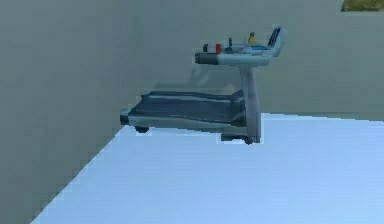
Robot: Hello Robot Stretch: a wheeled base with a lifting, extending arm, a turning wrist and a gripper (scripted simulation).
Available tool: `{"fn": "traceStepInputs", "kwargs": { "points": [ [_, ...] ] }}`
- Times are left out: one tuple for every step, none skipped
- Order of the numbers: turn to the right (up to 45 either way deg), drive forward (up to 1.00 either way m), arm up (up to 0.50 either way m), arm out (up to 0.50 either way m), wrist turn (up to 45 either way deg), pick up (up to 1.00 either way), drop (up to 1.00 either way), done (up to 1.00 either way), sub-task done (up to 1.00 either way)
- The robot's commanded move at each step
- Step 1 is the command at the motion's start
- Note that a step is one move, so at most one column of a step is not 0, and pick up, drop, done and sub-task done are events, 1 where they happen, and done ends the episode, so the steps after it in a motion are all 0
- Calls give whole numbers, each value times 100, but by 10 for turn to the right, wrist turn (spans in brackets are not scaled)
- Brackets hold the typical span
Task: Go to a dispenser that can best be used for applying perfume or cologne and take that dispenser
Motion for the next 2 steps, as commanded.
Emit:
{"fn": "traceStepInputs", "kwargs": {
  "points": [
    [90, 0, 0, 0, 0, 0, 0, 0, 0],
    [0, 15, 0, 0, 0, 0, 0, 0, 0]
  ]
}}
